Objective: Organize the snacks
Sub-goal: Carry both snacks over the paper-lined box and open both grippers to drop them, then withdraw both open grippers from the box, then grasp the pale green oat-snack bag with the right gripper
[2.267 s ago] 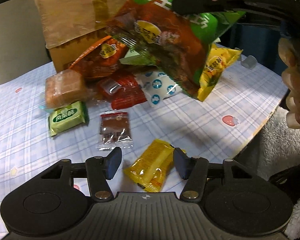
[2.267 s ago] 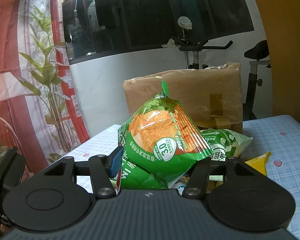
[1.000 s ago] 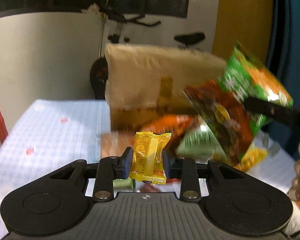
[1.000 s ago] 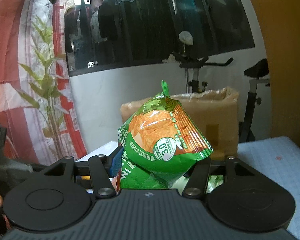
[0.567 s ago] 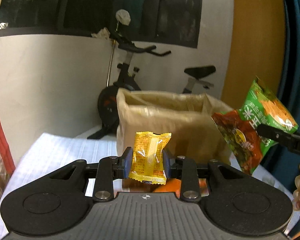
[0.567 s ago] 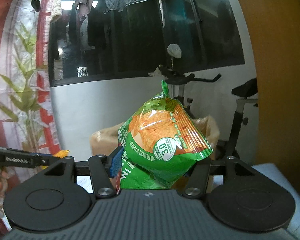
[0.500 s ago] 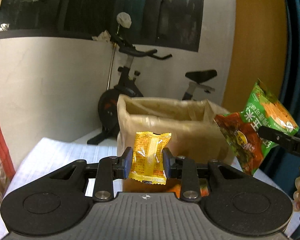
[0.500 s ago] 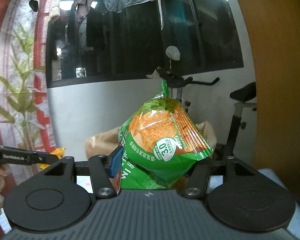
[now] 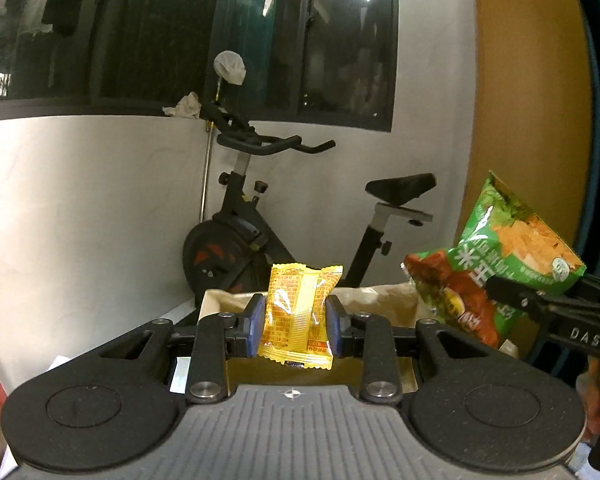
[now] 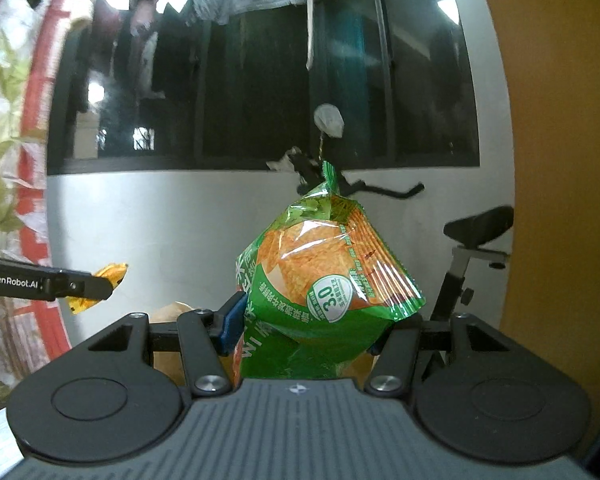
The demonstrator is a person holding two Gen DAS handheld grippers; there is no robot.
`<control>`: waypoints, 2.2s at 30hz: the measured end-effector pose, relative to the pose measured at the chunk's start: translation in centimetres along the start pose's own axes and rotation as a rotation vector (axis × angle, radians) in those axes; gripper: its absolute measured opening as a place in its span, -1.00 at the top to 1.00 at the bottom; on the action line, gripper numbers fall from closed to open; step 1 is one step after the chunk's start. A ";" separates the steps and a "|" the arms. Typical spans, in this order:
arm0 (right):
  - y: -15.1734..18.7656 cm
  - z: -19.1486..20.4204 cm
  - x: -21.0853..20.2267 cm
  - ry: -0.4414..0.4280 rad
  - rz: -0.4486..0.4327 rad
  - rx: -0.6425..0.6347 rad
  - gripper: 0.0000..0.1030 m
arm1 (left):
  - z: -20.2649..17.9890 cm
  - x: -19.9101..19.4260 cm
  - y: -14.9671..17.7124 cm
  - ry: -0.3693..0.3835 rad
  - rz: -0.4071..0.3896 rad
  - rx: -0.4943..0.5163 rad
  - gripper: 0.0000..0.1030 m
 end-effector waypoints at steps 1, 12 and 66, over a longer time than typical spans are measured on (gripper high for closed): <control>0.5 0.0 1.0 -0.001 0.022 0.001 -0.12 | -0.2 1.1 0.1 -0.003 0.014 0.010 0.34; 6.1 -0.8 5.0 0.030 0.265 0.057 -0.16 | 0.6 6.1 3.2 -0.011 0.155 0.008 0.25; 17.3 8.4 -10.2 -0.176 0.431 -0.495 -1.00 | 3.5 -9.9 15.9 -0.102 0.329 -0.211 -0.37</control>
Point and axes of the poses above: each gripper's, at about its wrist camera, not at the fingertips, and x roughly the way its jaws point, z to its left, y to its underside, the point moved 6 cm from there along x, roughly the way its jaws point, and after that the axes turned 13 degrees about -z, right-handed, at the moved point
